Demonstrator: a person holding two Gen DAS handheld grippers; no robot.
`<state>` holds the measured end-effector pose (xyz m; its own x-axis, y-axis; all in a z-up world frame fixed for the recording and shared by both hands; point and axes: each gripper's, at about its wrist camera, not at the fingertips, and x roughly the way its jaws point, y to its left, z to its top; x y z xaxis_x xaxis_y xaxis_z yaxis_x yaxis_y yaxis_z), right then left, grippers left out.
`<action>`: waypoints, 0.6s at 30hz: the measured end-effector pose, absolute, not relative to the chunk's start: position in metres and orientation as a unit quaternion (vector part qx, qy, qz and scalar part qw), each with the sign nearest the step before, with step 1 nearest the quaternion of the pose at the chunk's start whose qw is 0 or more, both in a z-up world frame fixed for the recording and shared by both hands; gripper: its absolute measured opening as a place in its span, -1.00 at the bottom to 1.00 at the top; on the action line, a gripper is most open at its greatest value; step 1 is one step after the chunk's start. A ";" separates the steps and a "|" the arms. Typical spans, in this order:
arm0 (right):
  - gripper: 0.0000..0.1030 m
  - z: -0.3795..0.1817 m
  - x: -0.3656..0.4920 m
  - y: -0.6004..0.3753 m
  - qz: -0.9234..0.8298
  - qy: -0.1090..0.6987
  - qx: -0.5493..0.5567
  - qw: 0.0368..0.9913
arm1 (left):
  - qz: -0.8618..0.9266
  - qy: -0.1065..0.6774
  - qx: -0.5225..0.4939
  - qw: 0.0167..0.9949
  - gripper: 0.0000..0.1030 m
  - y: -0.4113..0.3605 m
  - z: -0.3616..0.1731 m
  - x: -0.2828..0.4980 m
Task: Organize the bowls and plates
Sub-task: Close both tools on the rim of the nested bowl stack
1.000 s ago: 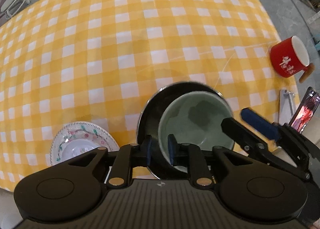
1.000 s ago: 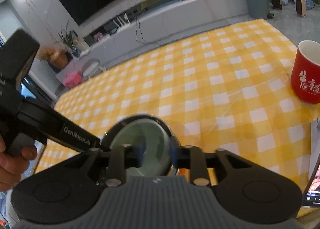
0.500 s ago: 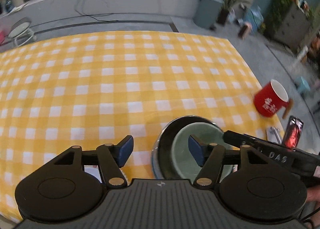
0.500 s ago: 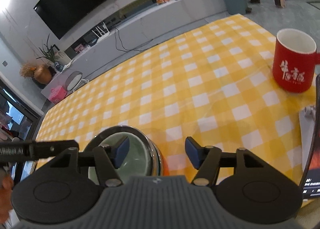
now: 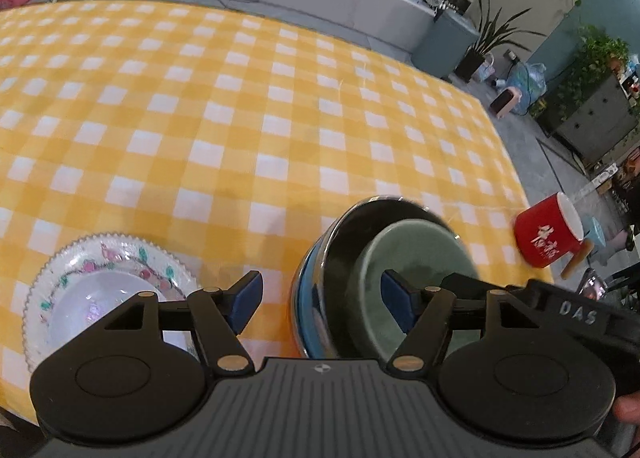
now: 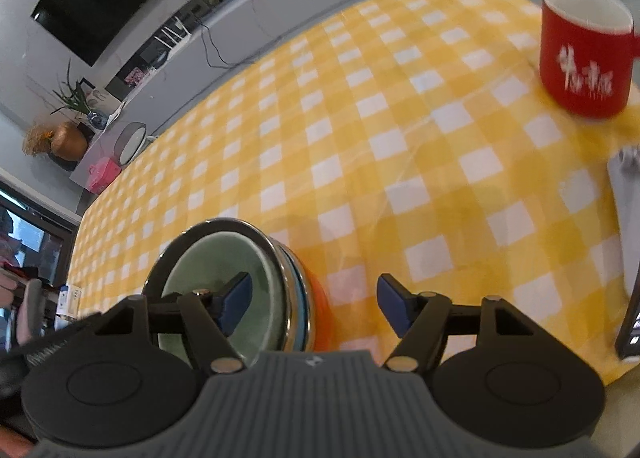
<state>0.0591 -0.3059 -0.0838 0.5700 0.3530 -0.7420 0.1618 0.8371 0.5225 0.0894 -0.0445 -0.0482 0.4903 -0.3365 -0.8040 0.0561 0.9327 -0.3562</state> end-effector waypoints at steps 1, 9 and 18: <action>0.33 -0.086 0.061 -0.307 0.057 0.465 0.286 0.836 | -0.117 0.497 -0.149 0.847 0.54 -0.044 -0.052 0.091; 0.33 -0.103 0.070 -0.309 0.071 0.501 0.344 0.791 | -0.129 0.526 -0.187 0.820 0.48 -0.043 -0.074 0.096; 0.29 -0.108 0.076 -0.308 0.072 0.515 0.354 0.777 | -0.137 0.539 -0.208 0.805 0.36 -0.040 -0.081 0.096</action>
<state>0.0758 -0.3083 -0.1082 0.4587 0.4767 -0.7499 0.2530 0.7389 0.6245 0.0959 -0.0397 -0.0808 0.3823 -0.4452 -0.8097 -0.0037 0.8755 -0.4832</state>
